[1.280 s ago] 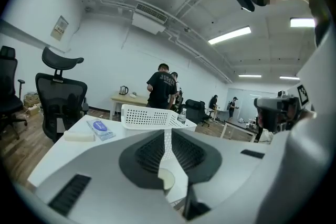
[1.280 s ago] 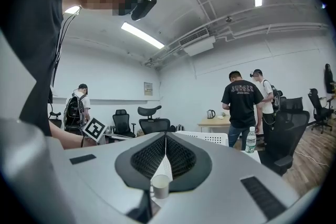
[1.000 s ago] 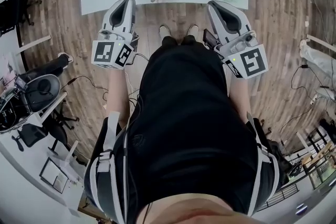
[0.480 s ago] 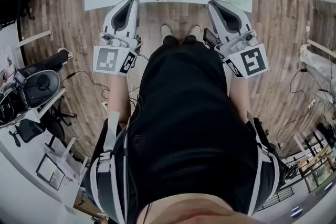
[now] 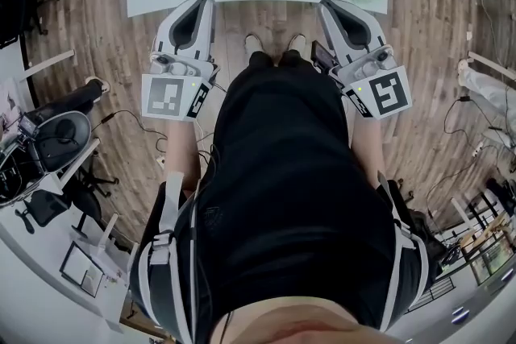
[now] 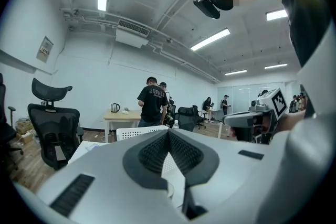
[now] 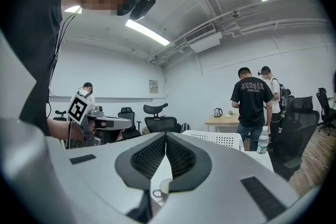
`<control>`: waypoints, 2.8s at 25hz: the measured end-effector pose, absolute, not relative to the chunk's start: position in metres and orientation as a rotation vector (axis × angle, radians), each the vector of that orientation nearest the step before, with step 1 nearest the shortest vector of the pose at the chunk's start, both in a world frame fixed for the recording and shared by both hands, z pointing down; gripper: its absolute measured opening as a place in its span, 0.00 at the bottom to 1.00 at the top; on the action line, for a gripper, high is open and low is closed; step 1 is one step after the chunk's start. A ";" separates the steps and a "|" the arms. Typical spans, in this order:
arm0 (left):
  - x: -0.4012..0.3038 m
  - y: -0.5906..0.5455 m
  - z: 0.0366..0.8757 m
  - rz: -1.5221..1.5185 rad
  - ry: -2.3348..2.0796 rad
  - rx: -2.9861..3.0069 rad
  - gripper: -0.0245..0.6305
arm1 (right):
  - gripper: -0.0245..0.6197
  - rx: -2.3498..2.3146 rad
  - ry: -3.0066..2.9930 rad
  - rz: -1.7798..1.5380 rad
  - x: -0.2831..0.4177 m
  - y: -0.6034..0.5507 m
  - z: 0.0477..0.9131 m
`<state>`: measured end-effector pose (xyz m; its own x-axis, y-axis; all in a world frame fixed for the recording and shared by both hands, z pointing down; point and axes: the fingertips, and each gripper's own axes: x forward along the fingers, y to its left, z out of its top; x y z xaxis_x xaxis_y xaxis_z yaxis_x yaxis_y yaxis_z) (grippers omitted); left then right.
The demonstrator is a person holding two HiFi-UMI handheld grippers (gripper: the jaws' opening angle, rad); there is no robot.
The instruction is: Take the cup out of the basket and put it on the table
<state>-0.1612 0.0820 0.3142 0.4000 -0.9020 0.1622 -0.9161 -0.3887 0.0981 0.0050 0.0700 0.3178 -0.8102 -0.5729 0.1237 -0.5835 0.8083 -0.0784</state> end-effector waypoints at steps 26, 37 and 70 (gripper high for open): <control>-0.167 0.057 0.321 0.158 -1.609 2.492 0.07 | 0.07 0.904 -2.867 0.053 -0.021 0.009 0.313; -0.146 0.023 0.324 0.136 -1.658 2.367 0.07 | 0.07 0.679 -2.925 0.084 -0.039 -0.059 0.333; -0.169 -0.019 0.340 0.164 -1.940 2.042 0.07 | 0.07 0.117 -2.756 -0.261 -0.150 -0.233 0.417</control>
<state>-0.1687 -0.0187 0.3405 0.0720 -0.9516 0.2987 -0.9883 -0.0278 0.1498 -0.1499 -0.2326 0.4172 -0.9286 -0.1151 0.3528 -0.0469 0.9794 0.1963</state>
